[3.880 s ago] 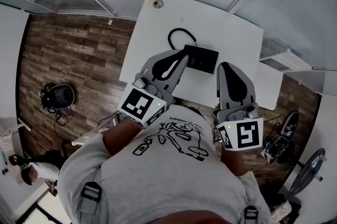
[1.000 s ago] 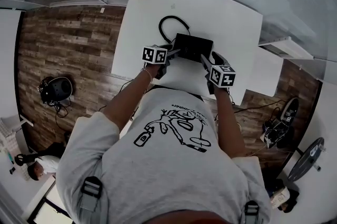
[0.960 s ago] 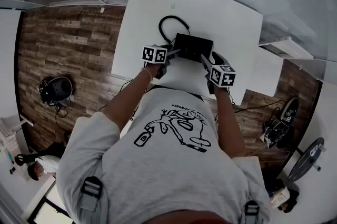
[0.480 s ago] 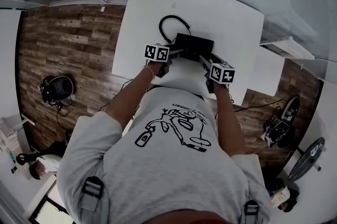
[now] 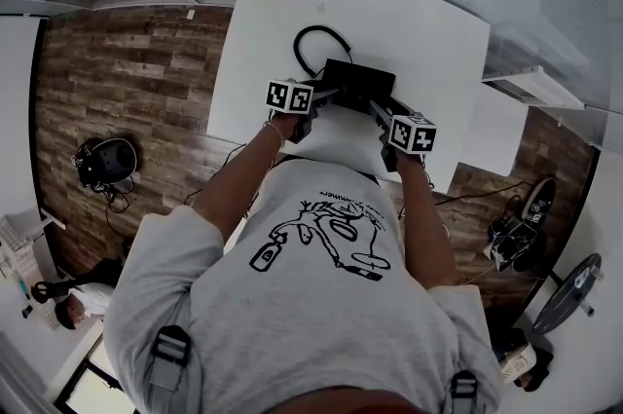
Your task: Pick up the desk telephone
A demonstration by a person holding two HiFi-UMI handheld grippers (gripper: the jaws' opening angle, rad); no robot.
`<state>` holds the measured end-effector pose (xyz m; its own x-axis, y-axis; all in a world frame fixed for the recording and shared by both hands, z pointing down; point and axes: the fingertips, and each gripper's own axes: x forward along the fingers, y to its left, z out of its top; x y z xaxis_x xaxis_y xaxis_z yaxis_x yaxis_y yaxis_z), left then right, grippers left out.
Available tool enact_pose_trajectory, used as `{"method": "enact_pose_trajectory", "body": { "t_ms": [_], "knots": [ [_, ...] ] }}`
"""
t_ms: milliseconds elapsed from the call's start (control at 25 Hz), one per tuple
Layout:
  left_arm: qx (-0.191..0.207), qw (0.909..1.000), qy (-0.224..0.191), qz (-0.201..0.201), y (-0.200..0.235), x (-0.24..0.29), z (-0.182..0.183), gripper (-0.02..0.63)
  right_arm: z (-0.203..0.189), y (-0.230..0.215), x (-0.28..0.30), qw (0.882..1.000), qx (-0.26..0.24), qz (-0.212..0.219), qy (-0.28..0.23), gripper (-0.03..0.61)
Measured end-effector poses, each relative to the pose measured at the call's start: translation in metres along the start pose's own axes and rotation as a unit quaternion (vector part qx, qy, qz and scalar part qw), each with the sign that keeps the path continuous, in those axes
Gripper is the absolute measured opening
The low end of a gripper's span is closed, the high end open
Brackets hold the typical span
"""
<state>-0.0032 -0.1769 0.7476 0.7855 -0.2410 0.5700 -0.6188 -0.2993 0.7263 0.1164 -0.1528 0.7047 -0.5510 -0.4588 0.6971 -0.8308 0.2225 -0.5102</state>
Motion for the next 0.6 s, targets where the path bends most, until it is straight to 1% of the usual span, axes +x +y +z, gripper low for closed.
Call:
{"method": "enact_pose_trajectory", "body": {
  "t_ms": [280,600],
  "knots": [
    [0.006,0.9998,-0.017,0.008,-0.019,-0.021,0.004,0.259,0.008,0.016,-0.018,1.0,-0.011,0.013,-0.005,0.222],
    [0.012,0.9989,-0.042,0.017,-0.05,-0.051,0.019,0.258,0.03,0.04,-0.048,0.999,-0.029,0.03,-0.022,0.222]
  ]
}}
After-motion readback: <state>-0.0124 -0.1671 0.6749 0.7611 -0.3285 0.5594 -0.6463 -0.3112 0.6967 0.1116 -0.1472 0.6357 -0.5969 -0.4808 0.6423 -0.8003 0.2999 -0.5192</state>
